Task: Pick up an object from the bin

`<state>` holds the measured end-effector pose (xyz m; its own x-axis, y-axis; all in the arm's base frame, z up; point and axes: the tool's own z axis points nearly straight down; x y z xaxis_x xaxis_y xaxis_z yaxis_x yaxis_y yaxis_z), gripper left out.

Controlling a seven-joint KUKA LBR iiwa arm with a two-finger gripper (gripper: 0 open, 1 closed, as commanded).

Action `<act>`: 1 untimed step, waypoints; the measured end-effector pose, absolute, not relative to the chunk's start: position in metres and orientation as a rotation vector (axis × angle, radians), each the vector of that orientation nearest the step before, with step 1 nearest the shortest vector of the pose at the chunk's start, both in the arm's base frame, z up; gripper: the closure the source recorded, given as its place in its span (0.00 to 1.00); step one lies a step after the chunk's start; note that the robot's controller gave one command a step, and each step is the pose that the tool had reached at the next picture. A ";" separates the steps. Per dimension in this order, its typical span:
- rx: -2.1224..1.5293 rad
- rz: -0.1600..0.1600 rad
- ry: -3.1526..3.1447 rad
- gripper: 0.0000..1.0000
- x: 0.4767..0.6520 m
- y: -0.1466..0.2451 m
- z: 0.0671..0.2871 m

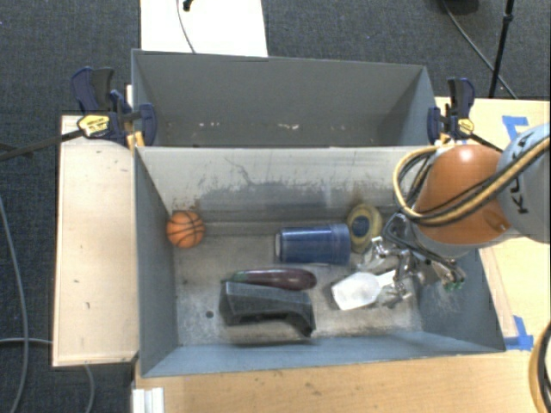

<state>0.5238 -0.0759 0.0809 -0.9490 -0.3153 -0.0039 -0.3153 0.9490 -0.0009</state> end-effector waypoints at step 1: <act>-0.502 0.000 3.097 1.00 0.524 -0.076 0.081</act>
Offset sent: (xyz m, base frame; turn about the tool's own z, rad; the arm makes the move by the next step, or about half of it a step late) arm 0.0000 0.0002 0.0288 0.0000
